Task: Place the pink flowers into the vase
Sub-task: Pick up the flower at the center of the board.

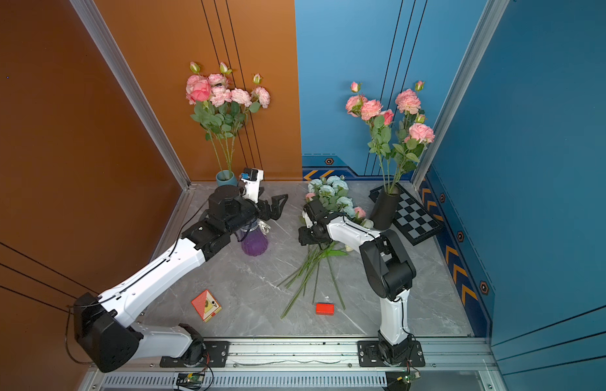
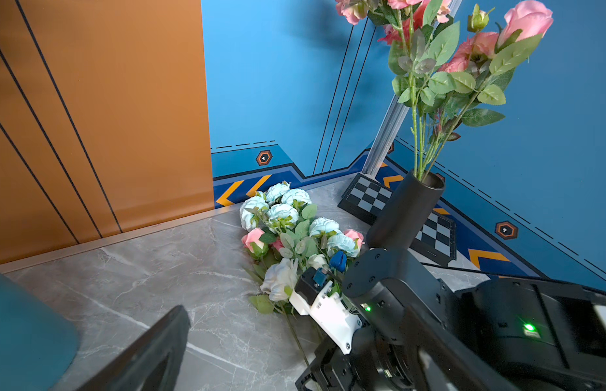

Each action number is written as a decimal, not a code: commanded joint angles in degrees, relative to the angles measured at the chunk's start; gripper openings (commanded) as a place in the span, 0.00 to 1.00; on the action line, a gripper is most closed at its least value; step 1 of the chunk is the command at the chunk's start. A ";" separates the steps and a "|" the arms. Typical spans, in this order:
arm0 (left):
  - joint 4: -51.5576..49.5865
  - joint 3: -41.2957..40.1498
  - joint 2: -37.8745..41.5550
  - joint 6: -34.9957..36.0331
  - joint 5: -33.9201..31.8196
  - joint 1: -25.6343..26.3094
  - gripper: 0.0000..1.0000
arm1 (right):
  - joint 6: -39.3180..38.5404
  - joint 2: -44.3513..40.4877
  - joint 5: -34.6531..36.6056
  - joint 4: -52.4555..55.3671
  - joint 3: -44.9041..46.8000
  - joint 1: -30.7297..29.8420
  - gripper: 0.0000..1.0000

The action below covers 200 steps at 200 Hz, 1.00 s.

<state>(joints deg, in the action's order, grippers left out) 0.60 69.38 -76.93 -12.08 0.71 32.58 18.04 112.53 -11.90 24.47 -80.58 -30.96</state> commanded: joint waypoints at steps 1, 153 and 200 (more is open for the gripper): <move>0.98 -0.99 0.68 -0.49 1.40 -0.12 0.99 | -0.01 2.33 2.38 2.07 -2.06 0.11 0.52; 1.68 -1.97 0.11 -1.87 2.05 -0.17 0.98 | -0.15 9.34 11.44 4.01 -5.21 -2.64 0.07; 0.09 -1.17 -1.00 -4.95 0.98 -1.24 0.99 | -1.43 6.65 9.66 4.35 -9.17 -2.57 0.02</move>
<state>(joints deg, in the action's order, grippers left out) 0.62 68.23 -76.97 -14.66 1.78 32.38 17.85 120.60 -2.33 26.98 -86.54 -33.39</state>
